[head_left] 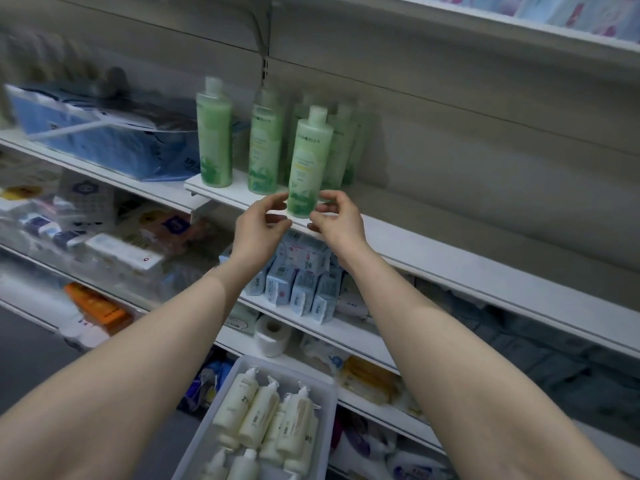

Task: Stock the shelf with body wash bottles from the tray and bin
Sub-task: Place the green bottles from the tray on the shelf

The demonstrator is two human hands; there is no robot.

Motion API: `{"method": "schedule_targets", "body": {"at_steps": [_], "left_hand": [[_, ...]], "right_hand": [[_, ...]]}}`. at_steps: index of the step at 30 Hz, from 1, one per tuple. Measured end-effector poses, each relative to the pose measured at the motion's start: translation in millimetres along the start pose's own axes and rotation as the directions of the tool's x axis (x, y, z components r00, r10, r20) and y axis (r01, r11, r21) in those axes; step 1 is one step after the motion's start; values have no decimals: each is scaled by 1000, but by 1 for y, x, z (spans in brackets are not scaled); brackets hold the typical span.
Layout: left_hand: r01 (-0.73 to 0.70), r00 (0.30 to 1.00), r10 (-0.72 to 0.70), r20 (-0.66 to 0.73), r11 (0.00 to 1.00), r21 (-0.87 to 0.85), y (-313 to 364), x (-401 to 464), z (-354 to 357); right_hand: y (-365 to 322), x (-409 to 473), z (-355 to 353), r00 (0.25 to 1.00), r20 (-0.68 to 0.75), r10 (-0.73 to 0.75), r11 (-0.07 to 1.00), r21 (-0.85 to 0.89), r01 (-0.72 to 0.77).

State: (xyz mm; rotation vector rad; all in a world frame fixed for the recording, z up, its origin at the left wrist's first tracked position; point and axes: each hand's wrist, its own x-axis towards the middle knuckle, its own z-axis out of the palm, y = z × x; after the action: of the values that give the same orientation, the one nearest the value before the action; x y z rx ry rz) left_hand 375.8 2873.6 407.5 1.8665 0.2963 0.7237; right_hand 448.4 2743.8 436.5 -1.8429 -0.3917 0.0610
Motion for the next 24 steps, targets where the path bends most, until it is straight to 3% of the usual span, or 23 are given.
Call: {"method": "schedule_targets", "body": {"at_steps": [6, 13, 18, 24], "left_hand": [[12, 998, -15, 64, 999, 37, -23, -45, -5], [182, 965, -183, 189, 983, 22, -88, -113, 3], [305, 912, -321, 256, 947, 101, -150, -166, 4], [523, 793, -550, 262, 835, 168, -216, -233, -2]], "right_hand": [[26, -46, 14, 999, 32, 2, 1000, -31, -1], [116, -113, 44, 973, 90, 212, 977, -56, -208], [182, -165, 62, 902, 169, 397, 918, -63, -393], [260, -219, 87, 764, 251, 595, 804, -152, -576]]}}
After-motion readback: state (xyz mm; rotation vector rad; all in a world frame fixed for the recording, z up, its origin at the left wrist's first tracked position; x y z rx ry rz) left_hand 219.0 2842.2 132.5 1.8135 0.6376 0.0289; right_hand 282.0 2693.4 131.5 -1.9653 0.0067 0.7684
